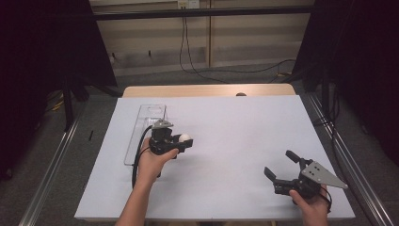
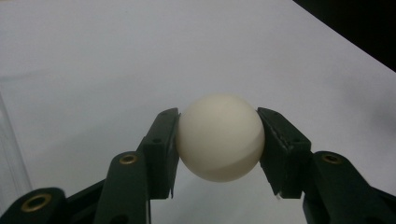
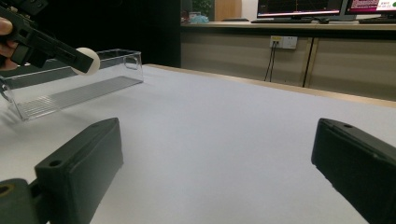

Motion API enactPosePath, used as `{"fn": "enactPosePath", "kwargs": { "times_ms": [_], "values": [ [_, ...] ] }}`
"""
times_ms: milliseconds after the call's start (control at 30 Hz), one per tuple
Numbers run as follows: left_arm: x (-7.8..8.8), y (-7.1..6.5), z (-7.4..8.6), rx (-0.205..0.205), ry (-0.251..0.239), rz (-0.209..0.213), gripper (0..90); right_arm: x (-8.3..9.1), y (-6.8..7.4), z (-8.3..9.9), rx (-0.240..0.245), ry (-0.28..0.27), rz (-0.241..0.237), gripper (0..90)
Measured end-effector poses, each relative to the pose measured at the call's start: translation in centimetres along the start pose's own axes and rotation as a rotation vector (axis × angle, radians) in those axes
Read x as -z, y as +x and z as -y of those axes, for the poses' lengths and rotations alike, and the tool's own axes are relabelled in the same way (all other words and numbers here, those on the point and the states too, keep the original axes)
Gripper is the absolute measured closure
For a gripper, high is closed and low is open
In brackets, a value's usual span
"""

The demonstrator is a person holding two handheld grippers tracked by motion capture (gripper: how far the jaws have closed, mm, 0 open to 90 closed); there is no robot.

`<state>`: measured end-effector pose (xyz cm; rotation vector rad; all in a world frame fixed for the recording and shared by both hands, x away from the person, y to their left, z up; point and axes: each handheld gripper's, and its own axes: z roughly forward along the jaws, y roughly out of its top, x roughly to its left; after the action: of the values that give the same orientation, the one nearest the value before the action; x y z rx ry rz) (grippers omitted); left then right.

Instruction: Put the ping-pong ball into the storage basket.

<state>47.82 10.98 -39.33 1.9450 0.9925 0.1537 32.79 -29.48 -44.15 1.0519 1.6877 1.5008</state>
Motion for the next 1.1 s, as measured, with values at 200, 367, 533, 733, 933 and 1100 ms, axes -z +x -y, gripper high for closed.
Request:
{"fn": "enactPosePath", "kwargs": {
  "times_ms": [200,367,533,733,933,1100],
  "values": [
    [0.15,0.06,-0.04,0.001,0.003,-0.008,51.1,-0.02,0.04,0.02,-0.001,0.001,-0.003,1.4],
    [0.43,0.33,-0.08,0.006,-0.004,-0.020,51.1,0.00,-0.03,0.00,-0.008,0.000,0.007,1.3],
    [0.63,0.47,-0.14,-0.003,0.004,-0.022,51.1,-0.03,-0.07,-0.01,-0.008,0.002,0.009,1.4],
    [0.76,0.39,-0.20,0.004,0.003,-0.021,51.1,-0.03,-0.10,0.04,-0.009,0.007,0.005,1.4],
    [0.91,0.60,-0.21,-0.001,0.006,-0.021,51.1,-0.05,-0.09,0.02,-0.006,0.005,0.007,1.4],
    [1.01,0.65,-0.30,0.009,0.000,-0.022,51.1,0.00,-0.11,0.01,-0.006,0.008,0.004,1.4]
  ]
}}
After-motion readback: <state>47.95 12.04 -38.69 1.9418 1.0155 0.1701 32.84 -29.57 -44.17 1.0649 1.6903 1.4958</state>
